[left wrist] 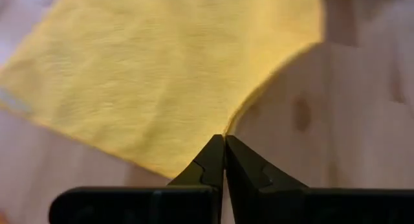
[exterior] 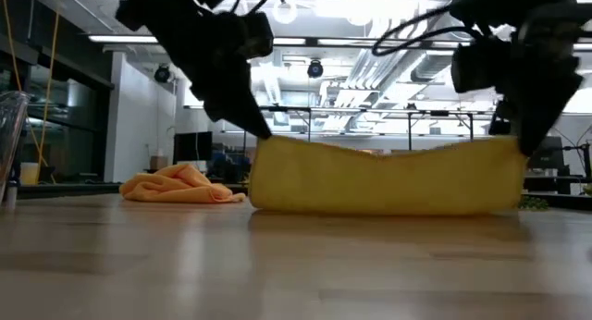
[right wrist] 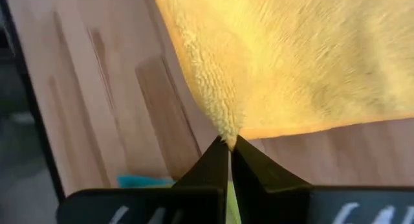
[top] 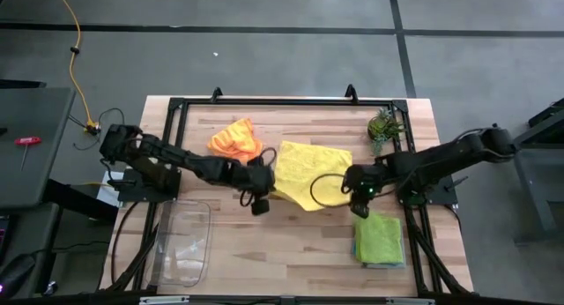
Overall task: Fold microfiber towels
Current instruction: Fold the yellow microfiber cloth
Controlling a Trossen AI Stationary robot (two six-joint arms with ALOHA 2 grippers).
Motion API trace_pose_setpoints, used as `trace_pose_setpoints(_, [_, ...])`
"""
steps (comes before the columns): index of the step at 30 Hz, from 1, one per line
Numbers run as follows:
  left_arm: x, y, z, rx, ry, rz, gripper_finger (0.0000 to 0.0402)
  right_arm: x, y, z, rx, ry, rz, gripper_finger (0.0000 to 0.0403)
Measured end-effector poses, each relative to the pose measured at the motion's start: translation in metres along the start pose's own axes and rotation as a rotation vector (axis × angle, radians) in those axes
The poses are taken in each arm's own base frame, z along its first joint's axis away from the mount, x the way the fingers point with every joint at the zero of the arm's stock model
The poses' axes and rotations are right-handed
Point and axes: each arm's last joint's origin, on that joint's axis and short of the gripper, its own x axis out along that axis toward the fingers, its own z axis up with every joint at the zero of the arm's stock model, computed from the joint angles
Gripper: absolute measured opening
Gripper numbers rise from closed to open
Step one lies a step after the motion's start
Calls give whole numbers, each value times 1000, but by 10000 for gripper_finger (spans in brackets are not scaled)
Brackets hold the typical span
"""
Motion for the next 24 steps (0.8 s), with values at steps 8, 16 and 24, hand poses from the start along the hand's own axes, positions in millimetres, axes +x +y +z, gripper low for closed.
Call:
trace_pose_setpoints(8, [4, 45, 9, -50, -10, 99, 0, -20, -15, 6, 150, -132, -71, 0])
trace_pose_setpoints(16, [7, 72, 15, -137, -59, 176, 0, -23, -25, 8, 306, -188, -172, 0])
trace_pose_setpoints(24, [18, 83, 18, -180, -106, 192, 0, -24, -31, 6, 435, -250, -288, 0])
